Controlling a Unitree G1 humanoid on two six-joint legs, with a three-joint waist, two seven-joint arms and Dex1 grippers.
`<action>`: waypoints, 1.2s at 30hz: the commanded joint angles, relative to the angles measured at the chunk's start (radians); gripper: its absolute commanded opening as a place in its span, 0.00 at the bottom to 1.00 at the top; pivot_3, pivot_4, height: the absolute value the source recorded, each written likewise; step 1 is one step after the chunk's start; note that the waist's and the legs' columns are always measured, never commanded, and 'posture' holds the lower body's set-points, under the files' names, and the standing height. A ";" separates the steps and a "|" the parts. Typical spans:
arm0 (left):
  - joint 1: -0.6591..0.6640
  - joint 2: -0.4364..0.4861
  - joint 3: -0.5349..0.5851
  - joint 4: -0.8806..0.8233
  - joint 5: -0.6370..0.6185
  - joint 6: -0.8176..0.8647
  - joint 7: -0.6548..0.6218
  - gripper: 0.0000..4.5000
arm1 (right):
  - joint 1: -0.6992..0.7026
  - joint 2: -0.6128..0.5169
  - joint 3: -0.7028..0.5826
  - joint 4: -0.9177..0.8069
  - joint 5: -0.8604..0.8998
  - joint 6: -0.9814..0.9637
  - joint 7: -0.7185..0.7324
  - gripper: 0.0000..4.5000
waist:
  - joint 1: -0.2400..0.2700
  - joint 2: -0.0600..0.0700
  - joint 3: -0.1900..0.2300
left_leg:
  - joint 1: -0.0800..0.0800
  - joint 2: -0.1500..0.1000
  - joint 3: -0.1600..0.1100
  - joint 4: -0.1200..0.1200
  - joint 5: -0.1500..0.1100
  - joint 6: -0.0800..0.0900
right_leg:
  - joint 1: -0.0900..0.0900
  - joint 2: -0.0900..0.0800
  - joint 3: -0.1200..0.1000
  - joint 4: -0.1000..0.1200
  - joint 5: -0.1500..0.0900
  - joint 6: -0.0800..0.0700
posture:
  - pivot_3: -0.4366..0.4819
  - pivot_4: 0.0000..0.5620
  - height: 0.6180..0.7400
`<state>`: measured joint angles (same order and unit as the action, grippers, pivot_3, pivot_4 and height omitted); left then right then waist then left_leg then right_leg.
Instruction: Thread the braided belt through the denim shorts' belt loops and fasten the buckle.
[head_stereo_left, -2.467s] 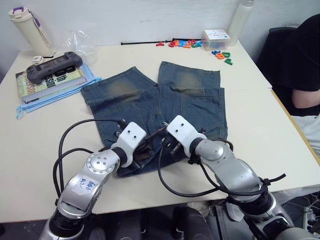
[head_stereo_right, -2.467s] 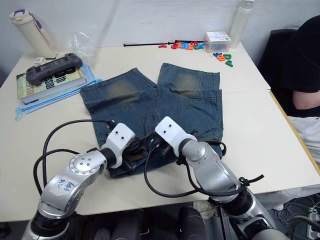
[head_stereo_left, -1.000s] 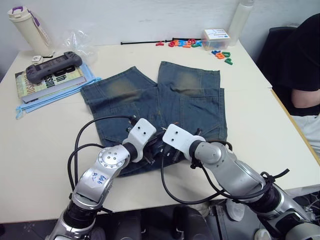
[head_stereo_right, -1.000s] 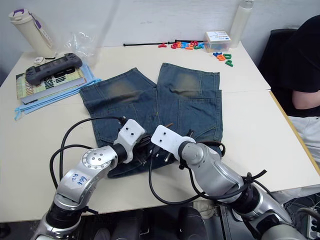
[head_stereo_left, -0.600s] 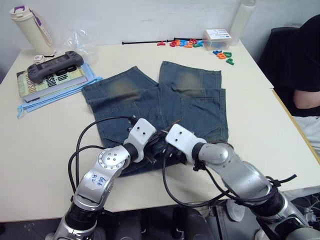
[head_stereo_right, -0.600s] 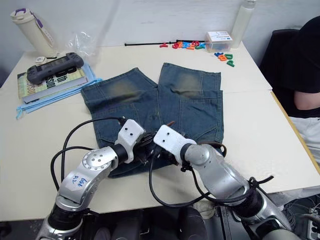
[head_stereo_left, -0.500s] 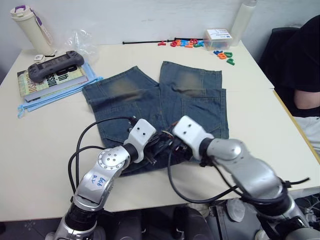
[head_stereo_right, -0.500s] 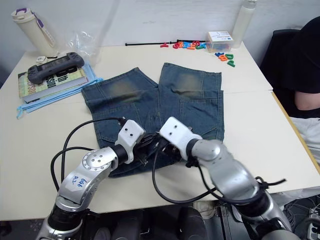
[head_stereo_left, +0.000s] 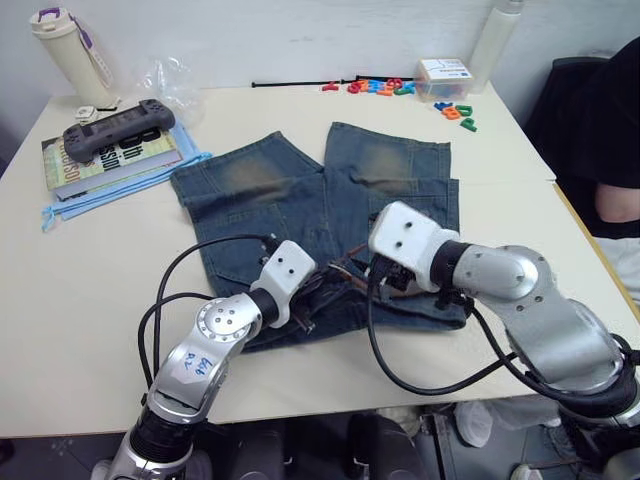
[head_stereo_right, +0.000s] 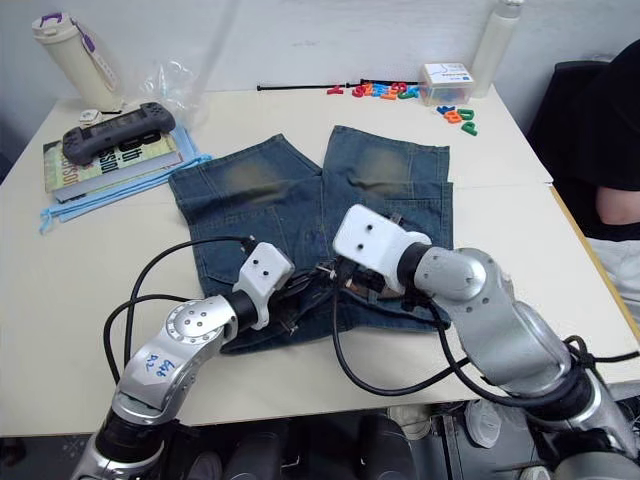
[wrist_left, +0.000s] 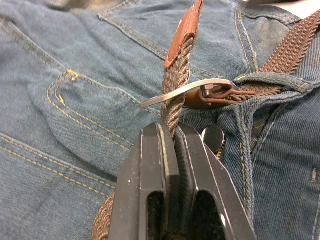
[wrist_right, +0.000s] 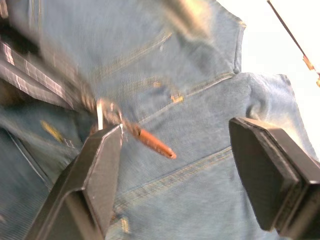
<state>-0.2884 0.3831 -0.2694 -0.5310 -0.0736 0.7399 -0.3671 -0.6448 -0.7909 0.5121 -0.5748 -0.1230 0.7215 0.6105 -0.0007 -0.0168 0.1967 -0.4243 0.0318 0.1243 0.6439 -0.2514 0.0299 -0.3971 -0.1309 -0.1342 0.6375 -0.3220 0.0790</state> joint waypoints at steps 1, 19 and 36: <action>-0.009 0.018 -0.027 -0.019 0.039 -0.062 -0.006 0.00 | -0.007 0.004 0.009 0.038 -0.072 -0.117 0.008 0.81 | 0.000 0.000 0.000 | 0.000 0.000 0.000 0.000 0.000 0.000 | 0.000 0.000 0.000 0.000 0.000 0.000 | 0.48 0.27 0.80; 0.027 0.055 0.017 -0.018 0.099 -0.195 -0.033 0.19 | 0.070 0.099 -0.021 0.088 -0.189 -0.185 0.072 0.00 | 0.000 0.000 0.000 | 0.000 0.000 0.000 0.001 0.000 0.000 | 0.001 0.000 -0.001 0.001 0.000 0.000 | 0.48 0.27 0.80; -0.040 0.231 0.453 0.433 -0.418 -0.169 -0.467 0.64 | 0.208 0.129 -0.102 0.019 -0.280 -0.320 0.016 0.00 | 0.003 0.000 0.000 | 0.002 0.000 -0.002 0.003 0.002 -0.001 | 0.002 0.001 -0.002 0.005 -0.001 0.000 | 0.48 0.27 0.80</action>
<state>-0.3041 0.6220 0.2223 -0.1412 -0.5330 0.6442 -0.8137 -0.4419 -0.6619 0.4394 -0.5002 -0.3864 0.4317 0.6405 0.0028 -0.0170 0.1972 -0.4222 0.0305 0.1226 0.6469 -0.2500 0.0289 -0.3947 -0.1311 -0.1357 0.6420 -0.3226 0.0793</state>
